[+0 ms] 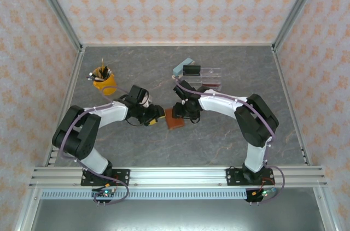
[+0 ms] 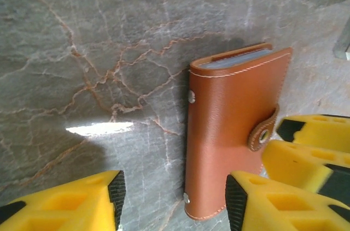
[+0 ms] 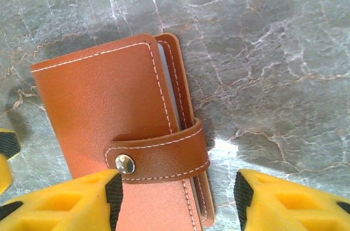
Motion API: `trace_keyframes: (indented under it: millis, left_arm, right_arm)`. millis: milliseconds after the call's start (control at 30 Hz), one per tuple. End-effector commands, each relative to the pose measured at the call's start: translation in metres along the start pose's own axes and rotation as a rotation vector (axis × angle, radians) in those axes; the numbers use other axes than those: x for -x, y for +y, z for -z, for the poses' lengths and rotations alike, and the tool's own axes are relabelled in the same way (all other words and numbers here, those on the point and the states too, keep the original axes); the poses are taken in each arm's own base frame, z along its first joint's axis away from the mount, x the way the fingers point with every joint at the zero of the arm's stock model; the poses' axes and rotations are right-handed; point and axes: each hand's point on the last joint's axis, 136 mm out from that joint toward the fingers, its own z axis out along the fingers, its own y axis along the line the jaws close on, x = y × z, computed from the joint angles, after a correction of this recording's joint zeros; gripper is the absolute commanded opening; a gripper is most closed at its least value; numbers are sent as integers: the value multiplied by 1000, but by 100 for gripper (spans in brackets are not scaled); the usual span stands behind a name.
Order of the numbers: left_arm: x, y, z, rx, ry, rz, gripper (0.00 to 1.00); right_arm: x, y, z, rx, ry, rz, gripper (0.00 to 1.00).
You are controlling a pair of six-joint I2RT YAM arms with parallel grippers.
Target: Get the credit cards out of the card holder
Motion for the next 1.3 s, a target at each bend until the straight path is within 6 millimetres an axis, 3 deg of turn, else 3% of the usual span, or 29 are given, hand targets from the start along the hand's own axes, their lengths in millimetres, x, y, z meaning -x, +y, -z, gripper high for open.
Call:
trace_keyframes:
  millis: [0,267,667,900,1033,1267]
  left_arm:
    - [5,-18,-3,-53,11,-44,50]
    - [9,-24,-12,-85,32,-43,42]
    - [6,-22,-34,-172,80,-9,39]
    - [7,-30,-30,-218,70,-42,32]
    - [9,-34,-24,-226,44,-62,21]
    - [12,-38,-14,-202,14,-87,9]
  right_arm:
    - [12,3,13,-22,-44,28,55]
    - [19,16,-2,13,-15,15,45]
    - [11,12,-23,67,58,-44,43]
    - [12,12,-26,120,68,-85,42]
    - [17,13,-18,121,35,-67,42]
    - [35,-4,22,-17,-87,87,49]
